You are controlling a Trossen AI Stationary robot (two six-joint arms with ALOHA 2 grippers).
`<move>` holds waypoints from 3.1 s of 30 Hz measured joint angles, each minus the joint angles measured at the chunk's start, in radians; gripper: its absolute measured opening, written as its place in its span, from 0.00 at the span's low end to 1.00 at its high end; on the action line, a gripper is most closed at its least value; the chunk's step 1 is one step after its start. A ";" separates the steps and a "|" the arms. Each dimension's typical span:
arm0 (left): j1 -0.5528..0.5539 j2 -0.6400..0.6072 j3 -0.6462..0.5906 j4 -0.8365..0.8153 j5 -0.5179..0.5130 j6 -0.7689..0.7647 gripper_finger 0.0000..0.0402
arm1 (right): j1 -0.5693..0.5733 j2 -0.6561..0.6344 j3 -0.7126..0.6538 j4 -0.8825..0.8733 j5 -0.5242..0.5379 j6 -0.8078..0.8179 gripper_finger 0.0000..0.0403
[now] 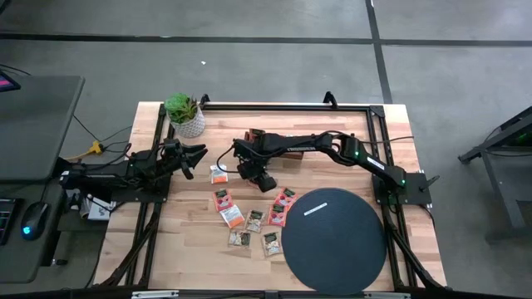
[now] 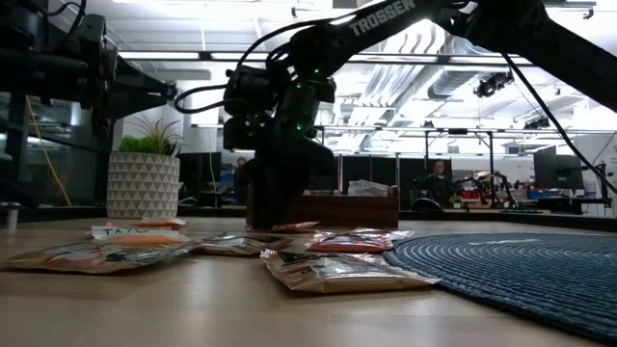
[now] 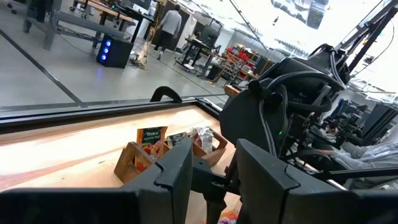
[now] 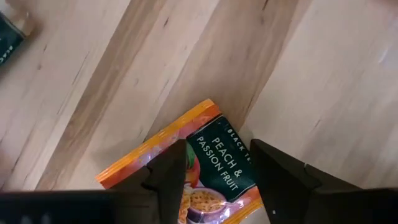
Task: Pick & Place Tea
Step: Put the red orange tea sachet into the left section of the wooden organizer
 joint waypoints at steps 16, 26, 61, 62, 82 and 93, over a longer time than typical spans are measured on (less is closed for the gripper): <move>0.000 0.000 0.000 0.000 0.000 0.000 0.31 | 0.011 0.001 -0.002 -0.018 0.094 0.024 0.01; 0.000 0.000 0.000 0.000 -0.001 0.000 0.31 | 0.027 -0.048 -0.012 0.038 0.177 0.088 0.00; 0.000 0.000 0.000 0.000 0.001 0.000 0.31 | -0.008 -0.201 -0.146 0.357 0.892 0.686 0.00; 0.000 0.000 0.000 0.000 0.001 0.000 0.31 | -0.010 -0.203 -0.161 0.381 0.896 0.692 0.00; 0.000 0.000 0.000 0.000 0.001 0.000 0.31 | -0.020 -0.202 -0.316 0.600 0.950 0.754 0.00; 0.000 0.000 0.000 0.000 0.001 0.000 0.31 | -0.031 -0.202 -0.316 0.647 0.947 0.687 0.00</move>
